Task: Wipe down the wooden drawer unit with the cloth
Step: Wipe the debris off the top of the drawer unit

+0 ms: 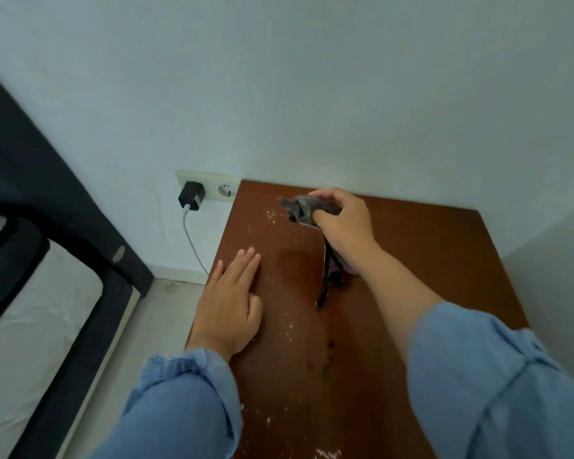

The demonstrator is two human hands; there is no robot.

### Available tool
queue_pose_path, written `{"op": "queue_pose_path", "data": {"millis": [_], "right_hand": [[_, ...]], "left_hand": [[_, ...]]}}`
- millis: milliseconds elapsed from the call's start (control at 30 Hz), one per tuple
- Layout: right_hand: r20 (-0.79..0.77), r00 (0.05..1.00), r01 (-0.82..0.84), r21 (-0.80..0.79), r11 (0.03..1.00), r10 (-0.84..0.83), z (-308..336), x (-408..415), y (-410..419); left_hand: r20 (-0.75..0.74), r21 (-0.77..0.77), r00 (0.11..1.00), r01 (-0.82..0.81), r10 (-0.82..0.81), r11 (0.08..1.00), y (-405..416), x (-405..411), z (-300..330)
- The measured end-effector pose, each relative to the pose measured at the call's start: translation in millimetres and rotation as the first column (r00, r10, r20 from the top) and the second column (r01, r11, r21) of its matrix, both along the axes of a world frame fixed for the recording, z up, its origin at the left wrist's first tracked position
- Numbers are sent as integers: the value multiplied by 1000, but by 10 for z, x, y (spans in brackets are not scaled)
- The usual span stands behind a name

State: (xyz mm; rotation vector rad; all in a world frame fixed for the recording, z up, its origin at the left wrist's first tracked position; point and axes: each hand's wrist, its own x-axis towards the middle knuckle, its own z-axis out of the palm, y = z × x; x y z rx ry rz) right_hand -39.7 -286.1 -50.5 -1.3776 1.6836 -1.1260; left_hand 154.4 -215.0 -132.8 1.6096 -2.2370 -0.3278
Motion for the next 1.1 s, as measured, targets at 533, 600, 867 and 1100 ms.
{"op": "queue_pose_path", "data": {"millis": [533,600,867,1100], "right_hand": [[-580,811,-119,-36,992,76,-721,159,-1164],[-569,816,-140,-22,990,103,-730,187,-1044],[-522,846,-150,-38,988,108,-737,249,-219],[-479,873,-124,-25,992,97,-686,341,593]], "left_hand": [[-146,53,987,-63,70,997,-205,12,-8],[-144,53,987,-63,70,997,-198,20,-19],[-128,27,990,-55,58,998,-262,22,-30],[-103,26,993,-54,56,998,-255,22,-46]]}}
